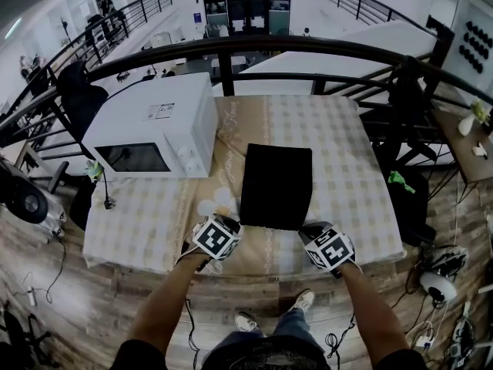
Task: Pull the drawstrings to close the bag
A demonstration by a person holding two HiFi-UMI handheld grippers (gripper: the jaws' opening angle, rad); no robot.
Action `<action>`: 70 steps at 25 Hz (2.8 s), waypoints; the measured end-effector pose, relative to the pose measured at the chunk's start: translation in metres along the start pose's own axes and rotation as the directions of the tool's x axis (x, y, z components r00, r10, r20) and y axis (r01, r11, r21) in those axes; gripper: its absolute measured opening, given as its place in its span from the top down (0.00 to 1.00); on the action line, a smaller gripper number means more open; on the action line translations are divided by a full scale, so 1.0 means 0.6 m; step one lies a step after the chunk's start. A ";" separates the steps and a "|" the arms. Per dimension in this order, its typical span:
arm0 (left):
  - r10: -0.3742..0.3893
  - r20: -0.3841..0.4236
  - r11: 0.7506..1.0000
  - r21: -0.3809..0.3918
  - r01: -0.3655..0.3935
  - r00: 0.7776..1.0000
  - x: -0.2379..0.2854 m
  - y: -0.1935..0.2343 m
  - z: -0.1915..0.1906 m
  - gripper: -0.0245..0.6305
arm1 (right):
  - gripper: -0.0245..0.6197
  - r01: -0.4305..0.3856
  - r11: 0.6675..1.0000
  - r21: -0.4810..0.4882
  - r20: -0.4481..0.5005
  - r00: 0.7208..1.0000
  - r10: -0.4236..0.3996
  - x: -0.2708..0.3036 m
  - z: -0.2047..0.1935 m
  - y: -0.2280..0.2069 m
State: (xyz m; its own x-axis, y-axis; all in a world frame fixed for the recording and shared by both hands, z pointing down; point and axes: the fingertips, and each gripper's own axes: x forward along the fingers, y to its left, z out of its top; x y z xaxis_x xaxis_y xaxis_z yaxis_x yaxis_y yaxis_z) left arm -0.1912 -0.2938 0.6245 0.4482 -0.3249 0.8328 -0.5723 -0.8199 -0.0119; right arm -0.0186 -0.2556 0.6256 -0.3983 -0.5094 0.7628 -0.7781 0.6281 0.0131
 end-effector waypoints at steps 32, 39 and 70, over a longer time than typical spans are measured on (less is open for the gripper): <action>0.103 0.435 0.993 0.004 -0.116 0.895 -0.255 0.047 0.212 0.92 | 0.93 0.326 0.944 0.052 0.288 0.900 -0.327 -0.227 0.232 -0.034; 0.142 0.496 0.988 -0.024 -0.150 0.856 -0.300 0.043 0.246 0.92 | 0.93 0.346 0.936 0.058 0.358 0.868 -0.343 -0.269 0.269 -0.047; 0.444 0.633 0.896 -0.305 -0.322 0.635 -0.448 0.002 0.374 0.92 | 0.93 0.361 0.932 -0.016 0.633 0.725 -0.270 -0.438 0.371 -0.112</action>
State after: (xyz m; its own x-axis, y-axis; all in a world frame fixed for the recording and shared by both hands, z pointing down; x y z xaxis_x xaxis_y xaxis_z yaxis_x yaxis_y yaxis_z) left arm -0.1583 -0.3131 0.2767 0.4649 -0.8683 0.1733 -0.8670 -0.4861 -0.1098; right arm 0.0305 -0.2949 0.2803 -0.3864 -0.9116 0.1403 -0.8616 0.4110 0.2977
